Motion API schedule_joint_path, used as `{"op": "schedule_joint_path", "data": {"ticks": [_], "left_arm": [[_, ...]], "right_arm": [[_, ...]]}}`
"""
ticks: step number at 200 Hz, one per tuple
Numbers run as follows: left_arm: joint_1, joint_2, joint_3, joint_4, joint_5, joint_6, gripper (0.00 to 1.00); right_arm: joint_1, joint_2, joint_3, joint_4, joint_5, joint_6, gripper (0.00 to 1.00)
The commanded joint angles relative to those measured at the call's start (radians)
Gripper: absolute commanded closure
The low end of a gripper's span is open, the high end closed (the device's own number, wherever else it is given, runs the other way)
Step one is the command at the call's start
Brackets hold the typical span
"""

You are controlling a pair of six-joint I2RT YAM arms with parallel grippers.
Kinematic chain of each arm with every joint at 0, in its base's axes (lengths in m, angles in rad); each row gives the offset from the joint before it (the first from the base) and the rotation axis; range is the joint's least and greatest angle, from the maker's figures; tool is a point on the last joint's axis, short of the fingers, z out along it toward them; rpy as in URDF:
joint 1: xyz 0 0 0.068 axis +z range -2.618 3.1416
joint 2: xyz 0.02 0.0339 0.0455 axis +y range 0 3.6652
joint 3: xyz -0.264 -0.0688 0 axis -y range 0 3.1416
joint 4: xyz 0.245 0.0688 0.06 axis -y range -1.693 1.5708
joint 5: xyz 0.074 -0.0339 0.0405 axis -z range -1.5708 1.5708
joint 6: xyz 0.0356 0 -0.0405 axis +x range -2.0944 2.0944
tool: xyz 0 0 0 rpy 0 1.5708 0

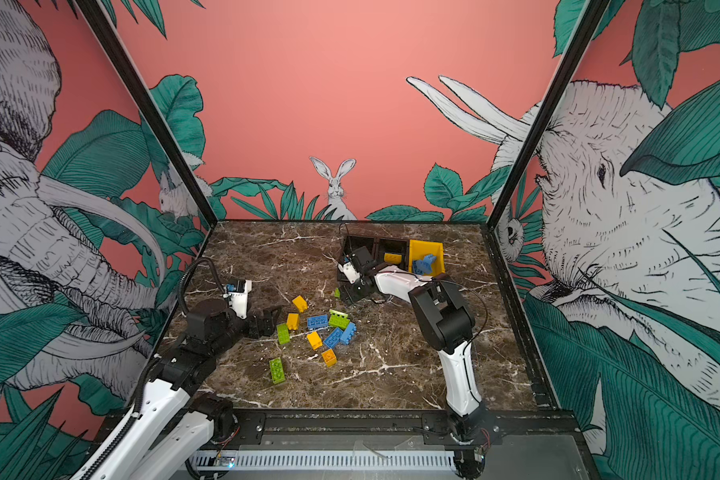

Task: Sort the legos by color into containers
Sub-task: 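Move the right gripper back over the lime-green bricks in the pile, then lower the right gripper and grasp a second lime-green brick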

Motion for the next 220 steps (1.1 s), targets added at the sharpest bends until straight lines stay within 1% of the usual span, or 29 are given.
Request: {"op": "schedule_joint_path", "data": {"ticks": [1, 22, 30, 38, 51, 62, 70, 77, 86, 127, 170, 188, 220], "left_arm": [[-0.003, -0.008, 0.002, -0.010, -0.010, 0.008, 0.01], [-0.003, -0.008, 0.002, -0.006, -0.013, 0.008, 0.01], [-0.003, -0.007, 0.002, -0.003, -0.013, 0.007, 0.01], [-0.005, -0.006, 0.000, -0.001, -0.013, 0.008, 0.01], [-0.004, -0.004, 0.004, 0.001, -0.010, 0.004, 0.01], [-0.004, -0.005, 0.005, 0.001, -0.006, 0.004, 0.01], [-0.004, -0.004, 0.005, 0.003, -0.004, 0.004, 0.01], [-0.003, -0.005, 0.006, 0.000, -0.003, 0.002, 0.01], [-0.003, -0.010, 0.006, 0.003, -0.003, 0.001, 0.01], [-0.002, 0.000, 0.014, 0.012, -0.002, 0.010, 0.01], [-0.004, 0.034, 0.027, 0.014, -0.009, 0.012, 0.01], [-0.003, 0.037, 0.021, 0.029, -0.009, 0.005, 0.01], [-0.004, 0.060, 0.022, 0.059, -0.001, -0.002, 0.01]], "right_arm": [[0.018, 0.036, 0.037, -0.024, 0.009, -0.035, 0.25], [0.030, 0.040, 0.042, -0.040, 0.010, -0.052, 0.29], [0.034, 0.038, 0.040, -0.041, 0.010, -0.057, 0.33], [0.035, 0.038, 0.039, -0.047, 0.015, -0.063, 0.35], [0.037, 0.038, 0.040, -0.058, 0.026, -0.073, 0.43], [0.037, 0.037, 0.041, -0.063, 0.037, -0.077, 0.46], [0.038, 0.030, 0.041, -0.065, 0.037, -0.077, 0.51], [0.038, 0.025, 0.042, -0.066, 0.038, -0.076, 0.52], [0.038, 0.021, 0.050, -0.072, 0.041, -0.072, 0.58], [0.041, -0.009, 0.057, -0.060, 0.064, -0.031, 0.70], [0.041, -0.062, 0.025, -0.026, 0.033, -0.003, 0.77], [0.040, -0.090, 0.015, -0.038, 0.049, 0.021, 0.80], [0.038, -0.168, -0.037, -0.014, 0.014, 0.057, 0.82]]}}
